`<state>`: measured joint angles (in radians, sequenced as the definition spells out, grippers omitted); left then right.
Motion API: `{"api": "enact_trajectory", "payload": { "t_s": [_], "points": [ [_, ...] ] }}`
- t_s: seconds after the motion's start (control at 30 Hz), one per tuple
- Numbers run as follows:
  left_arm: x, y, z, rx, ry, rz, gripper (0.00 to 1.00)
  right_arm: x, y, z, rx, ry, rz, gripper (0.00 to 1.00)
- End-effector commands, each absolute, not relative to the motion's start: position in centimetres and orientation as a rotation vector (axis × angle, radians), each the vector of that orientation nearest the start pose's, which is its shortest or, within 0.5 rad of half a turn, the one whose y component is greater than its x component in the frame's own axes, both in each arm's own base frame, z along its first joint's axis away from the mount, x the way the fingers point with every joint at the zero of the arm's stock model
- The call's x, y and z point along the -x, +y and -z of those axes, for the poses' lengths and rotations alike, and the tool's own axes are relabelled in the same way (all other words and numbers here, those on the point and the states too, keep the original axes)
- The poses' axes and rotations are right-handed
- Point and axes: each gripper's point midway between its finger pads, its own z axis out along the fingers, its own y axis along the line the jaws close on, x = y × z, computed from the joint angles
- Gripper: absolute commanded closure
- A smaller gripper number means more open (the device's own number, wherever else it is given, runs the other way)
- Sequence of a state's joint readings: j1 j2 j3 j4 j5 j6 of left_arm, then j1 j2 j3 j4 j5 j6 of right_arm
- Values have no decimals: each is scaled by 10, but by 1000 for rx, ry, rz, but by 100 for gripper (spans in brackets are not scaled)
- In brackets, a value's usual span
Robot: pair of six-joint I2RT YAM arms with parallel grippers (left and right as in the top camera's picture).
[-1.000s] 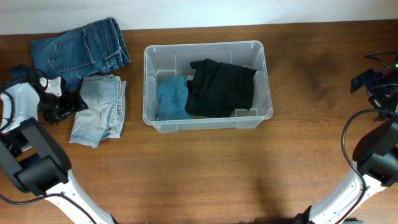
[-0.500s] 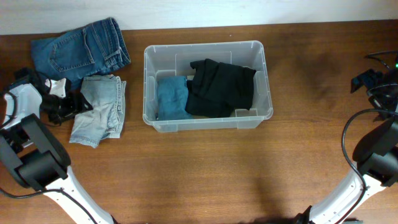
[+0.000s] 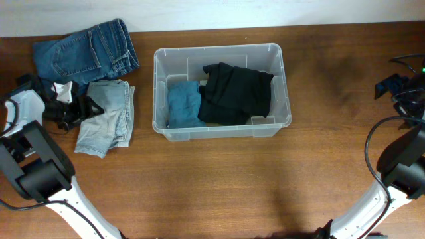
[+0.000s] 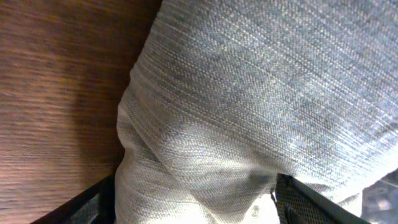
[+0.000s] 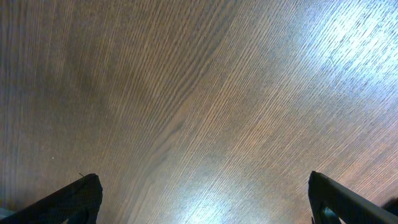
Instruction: Pack container
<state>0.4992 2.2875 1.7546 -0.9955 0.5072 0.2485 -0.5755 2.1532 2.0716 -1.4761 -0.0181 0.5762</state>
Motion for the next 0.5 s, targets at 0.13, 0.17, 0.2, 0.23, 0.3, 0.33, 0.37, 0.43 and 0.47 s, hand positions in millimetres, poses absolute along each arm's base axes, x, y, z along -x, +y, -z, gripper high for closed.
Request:
{"api": "enact_trajectory", "payload": {
  "t_s": [0.13, 0.17, 0.2, 0.23, 0.3, 0.33, 0.37, 0.43, 0.47],
  "points": [
    [-418, 122, 11, 324, 2865, 792, 39, -349, -227, -134, -1708, 2603, -4, 2],
    [-418, 122, 13, 326, 2867, 794, 44, -350, -227, -134, -1708, 2602, -4, 2],
    [-417, 122, 13, 328, 2869, 796, 49, -349, -227, -134, -1707, 2603, -4, 2],
    [-417, 122, 13, 328, 2870, 798, 55, -349, -227, -134, -1708, 2603, -4, 2],
    [-417, 122, 13, 329, 2871, 799, 66, -349, -227, -134, -1707, 2603, -4, 2],
    [-416, 121, 13, 330, 2872, 800, 74, -349, -227, -134, -1707, 2603, -4, 2],
    [-416, 121, 13, 331, 2872, 801, 81, -349, -227, -134, -1707, 2603, -4, 2],
    [-416, 121, 13, 331, 2872, 802, 94, -349, -227, -134, -1707, 2603, -4, 2],
    [-416, 121, 13, 332, 2872, 803, 99, -349, -227, -134, -1708, 2603, -4, 2]
  ]
}}
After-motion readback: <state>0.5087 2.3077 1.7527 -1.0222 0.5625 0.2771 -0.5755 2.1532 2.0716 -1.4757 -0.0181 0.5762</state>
